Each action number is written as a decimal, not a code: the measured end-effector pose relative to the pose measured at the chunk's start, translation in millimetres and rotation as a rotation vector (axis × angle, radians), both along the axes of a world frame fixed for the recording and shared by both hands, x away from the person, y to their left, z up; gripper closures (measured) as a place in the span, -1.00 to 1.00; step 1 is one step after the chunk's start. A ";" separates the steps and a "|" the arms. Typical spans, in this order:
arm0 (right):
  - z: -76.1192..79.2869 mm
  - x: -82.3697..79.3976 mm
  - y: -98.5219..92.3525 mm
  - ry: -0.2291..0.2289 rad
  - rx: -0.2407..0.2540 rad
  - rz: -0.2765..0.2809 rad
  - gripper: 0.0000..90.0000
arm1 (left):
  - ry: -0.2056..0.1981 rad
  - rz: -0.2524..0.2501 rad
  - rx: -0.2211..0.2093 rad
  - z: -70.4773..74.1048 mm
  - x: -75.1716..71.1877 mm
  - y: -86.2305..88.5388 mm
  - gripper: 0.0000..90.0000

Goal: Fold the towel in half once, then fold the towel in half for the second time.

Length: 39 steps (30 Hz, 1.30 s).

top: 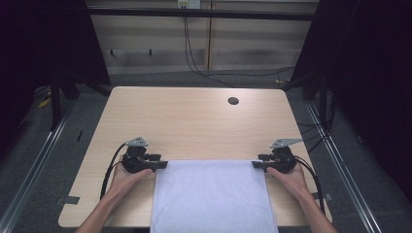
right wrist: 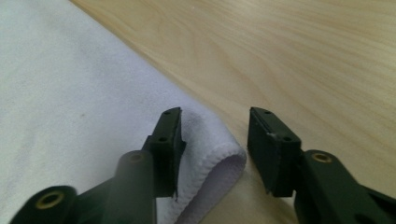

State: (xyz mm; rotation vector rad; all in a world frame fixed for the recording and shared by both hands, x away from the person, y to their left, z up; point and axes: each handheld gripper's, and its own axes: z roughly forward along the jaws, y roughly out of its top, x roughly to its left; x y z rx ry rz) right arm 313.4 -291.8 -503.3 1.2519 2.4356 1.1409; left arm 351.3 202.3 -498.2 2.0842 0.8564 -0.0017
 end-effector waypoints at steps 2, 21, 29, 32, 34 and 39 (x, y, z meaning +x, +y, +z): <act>0.0 -0.4 -0.1 0.021 0.019 0.010 0.45 | -0.010 -0.005 0.006 0.0 -0.4 2.1 0.03; 1.0 -0.6 1.2 0.075 0.032 0.010 0.90 | 0.006 -0.109 0.072 -2.7 -2.0 -6.6 0.86; 6.7 -0.4 -1.8 0.058 0.078 -0.003 0.91 | 0.014 -0.072 0.004 3.2 0.2 0.7 0.90; 15.4 0.8 -3.1 0.036 0.117 -0.013 0.91 | -0.010 -0.053 -0.021 8.6 1.9 3.3 0.90; 21.7 2.7 -3.1 0.017 0.141 -0.006 0.91 | -0.018 -0.050 -0.025 11.2 3.0 4.4 0.90; 35.8 5.4 -2.9 -0.020 0.171 0.002 0.92 | -0.060 -0.027 -0.061 29.5 6.3 12.6 0.90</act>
